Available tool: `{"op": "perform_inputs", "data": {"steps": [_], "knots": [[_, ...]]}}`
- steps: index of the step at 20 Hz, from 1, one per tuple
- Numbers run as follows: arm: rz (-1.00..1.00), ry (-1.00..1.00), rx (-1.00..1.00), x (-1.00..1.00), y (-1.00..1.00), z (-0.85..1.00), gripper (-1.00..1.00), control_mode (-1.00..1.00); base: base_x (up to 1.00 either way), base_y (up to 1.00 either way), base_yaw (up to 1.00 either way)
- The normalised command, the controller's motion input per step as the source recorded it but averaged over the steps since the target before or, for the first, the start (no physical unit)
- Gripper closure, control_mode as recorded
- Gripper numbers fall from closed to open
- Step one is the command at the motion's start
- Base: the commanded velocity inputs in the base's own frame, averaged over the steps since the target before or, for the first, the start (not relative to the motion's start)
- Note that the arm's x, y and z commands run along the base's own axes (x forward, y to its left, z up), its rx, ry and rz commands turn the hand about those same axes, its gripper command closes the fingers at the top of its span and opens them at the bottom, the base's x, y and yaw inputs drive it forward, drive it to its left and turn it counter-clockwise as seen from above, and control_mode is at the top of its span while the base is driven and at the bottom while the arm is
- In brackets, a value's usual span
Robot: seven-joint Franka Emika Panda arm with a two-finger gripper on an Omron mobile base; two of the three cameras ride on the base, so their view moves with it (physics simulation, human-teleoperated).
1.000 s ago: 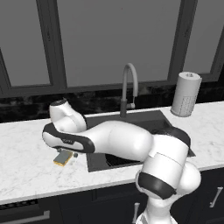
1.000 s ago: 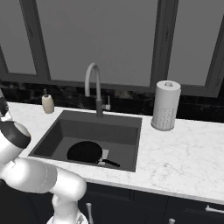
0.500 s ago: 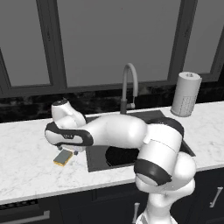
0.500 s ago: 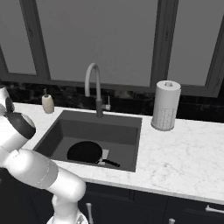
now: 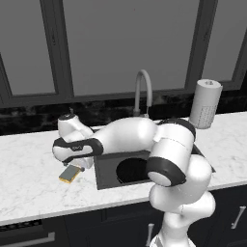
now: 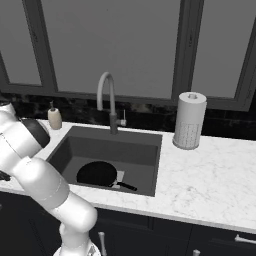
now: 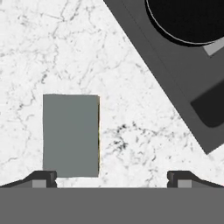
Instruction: Pick the pan and sponge and place them into the sink. Then turn on the water.
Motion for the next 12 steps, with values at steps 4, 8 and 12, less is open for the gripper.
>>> {"op": "perform_inputs", "data": {"steps": [4,8,12], "knots": [[0.0,0.0,0.0,0.13,0.07,-0.1,-1.0,-1.0,0.0,0.0,0.0],[0.0,0.0,0.0,0.21,0.11,-0.15,-1.0,-1.0,0.0,0.0,0.0],[0.0,0.0,0.0,0.24,0.14,-0.18,-1.0,-1.0,0.0,0.0,0.0]]}}
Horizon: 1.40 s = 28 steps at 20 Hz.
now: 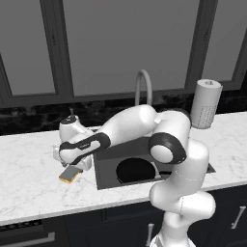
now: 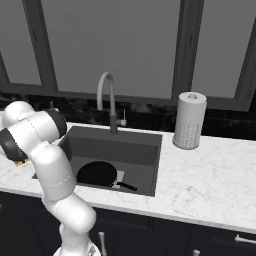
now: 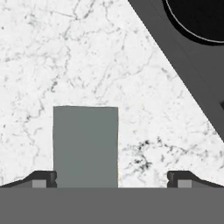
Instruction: Pick the pan and sponge and place them into the sink. Then turn on the water.
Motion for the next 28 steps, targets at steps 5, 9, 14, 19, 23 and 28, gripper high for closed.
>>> {"op": "perform_inputs", "data": {"steps": [5,9,14,19,23,28], "knots": [[0.0,0.0,0.0,0.13,0.17,-0.16,-1.0,-1.0,0.0,0.0,0.0],[0.0,0.0,0.0,0.02,0.23,-0.11,-1.0,-1.0,0.0,0.0,0.0],[0.0,0.0,0.0,0.02,0.19,-0.16,-1.0,-1.0,0.0,0.0,0.0],[0.0,0.01,0.0,0.0,0.02,-0.36,-1.0,-1.0,0.0,0.0,0.0],[0.0,0.0,0.02,0.0,-0.09,-0.32,-1.0,-1.0,0.0,0.0,0.0],[0.0,0.0,0.03,0.0,-0.1,-0.19,-1.0,-1.0,0.0,0.0,0.0]]}}
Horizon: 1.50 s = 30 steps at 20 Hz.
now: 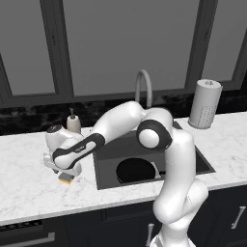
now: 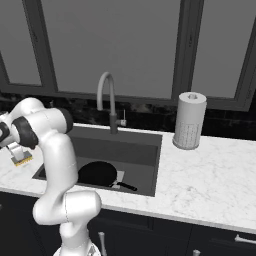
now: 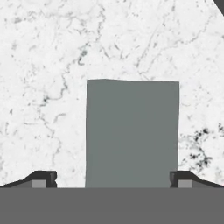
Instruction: Pick the pan and sponge and place them into the sink. Then turn on the water.
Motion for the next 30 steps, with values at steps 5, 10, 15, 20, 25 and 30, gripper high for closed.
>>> {"op": "perform_inputs", "data": {"steps": [5,10,15,20,25,30], "knots": [[0.0,0.0,0.03,0.0,-0.12,0.0,-1.0,-1.0,0.0,0.0,0.0],[0.0,-0.02,0.04,0.0,-0.13,0.0,-1.0,-1.0,0.0,0.0,0.0],[0.0,0.0,0.05,0.0,-0.22,0.0,-1.0,-1.0,0.0,0.0,0.0],[0.0,0.0,0.04,0.0,-0.18,-0.01,-1.0,-1.0,0.0,0.0,0.0],[0.0,0.04,0.0,0.14,0.01,-0.42,-1.0,-1.0,0.0,0.0,0.0],[0.0,0.03,0.0,0.2,0.09,-0.57,-1.0,-1.0,0.0,0.0,0.0]]}}
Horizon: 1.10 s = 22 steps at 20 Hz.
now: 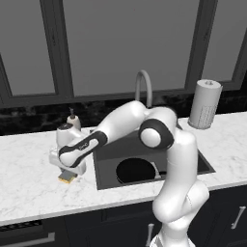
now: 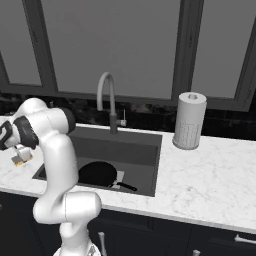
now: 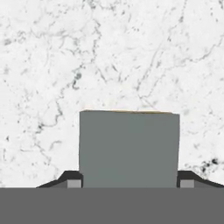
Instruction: Pick the pan and sponge and place them into the sink. Then turn on the water.
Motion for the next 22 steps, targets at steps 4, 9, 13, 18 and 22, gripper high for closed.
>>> {"op": "perform_inputs", "data": {"steps": [4,9,13,18,22], "knots": [[0.0,0.01,0.0,0.13,0.09,-0.62,-1.0,-1.0,0.0,0.0,0.0],[0.01,0.04,0.0,0.02,0.0,-0.78,-1.0,-1.0,0.0,0.0,0.0],[0.04,0.01,0.0,-0.01,0.0,-0.94,1.0,-1.0,0.0,0.0,0.0],[0.03,-0.01,0.01,-0.14,0.0,-0.83,1.0,-1.0,0.0,0.0,0.0],[0.0,-0.11,0.07,-0.3,-0.12,-0.34,1.0,-1.0,0.0,0.0,0.0]]}}
